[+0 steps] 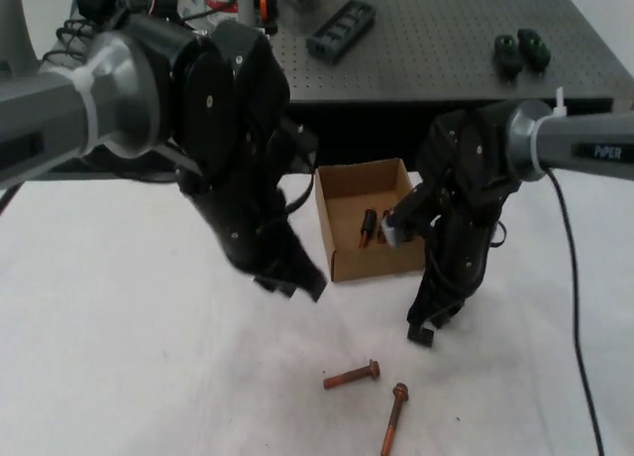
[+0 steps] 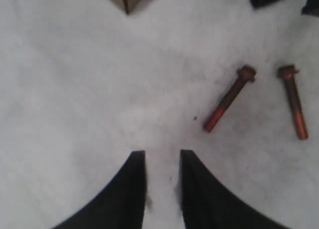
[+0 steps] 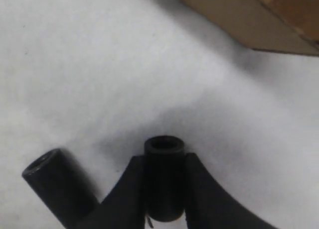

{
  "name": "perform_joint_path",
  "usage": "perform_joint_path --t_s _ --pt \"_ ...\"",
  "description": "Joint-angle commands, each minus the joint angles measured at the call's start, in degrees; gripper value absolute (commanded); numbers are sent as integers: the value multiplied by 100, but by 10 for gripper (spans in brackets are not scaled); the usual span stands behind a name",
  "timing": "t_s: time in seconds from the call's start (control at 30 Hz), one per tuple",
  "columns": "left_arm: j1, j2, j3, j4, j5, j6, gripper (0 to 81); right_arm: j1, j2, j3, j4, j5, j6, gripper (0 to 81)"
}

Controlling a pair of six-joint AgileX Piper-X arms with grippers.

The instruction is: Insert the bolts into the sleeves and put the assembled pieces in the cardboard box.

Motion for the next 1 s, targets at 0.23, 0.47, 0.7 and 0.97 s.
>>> perform_joint_path --t_s 0.23,0.47,0.7,0.97 --pt "-487 512 -66 -1484 1135 869 227 -792 -2080 1510 -363 -1727 1328 5" --pt "-1039 1561 -649 -1383 595 1071 327 -1031 -3595 2866 -539 -1977 1546 5" --pt "-1131 2257 -1220 -847 119 1435 327 -1031 -4260 3427 -539 -1977 1546 5" --pt "-1137 2452 -1232 -508 38 2066 327 -1031 -4286 3486 -539 -1977 1546 5"
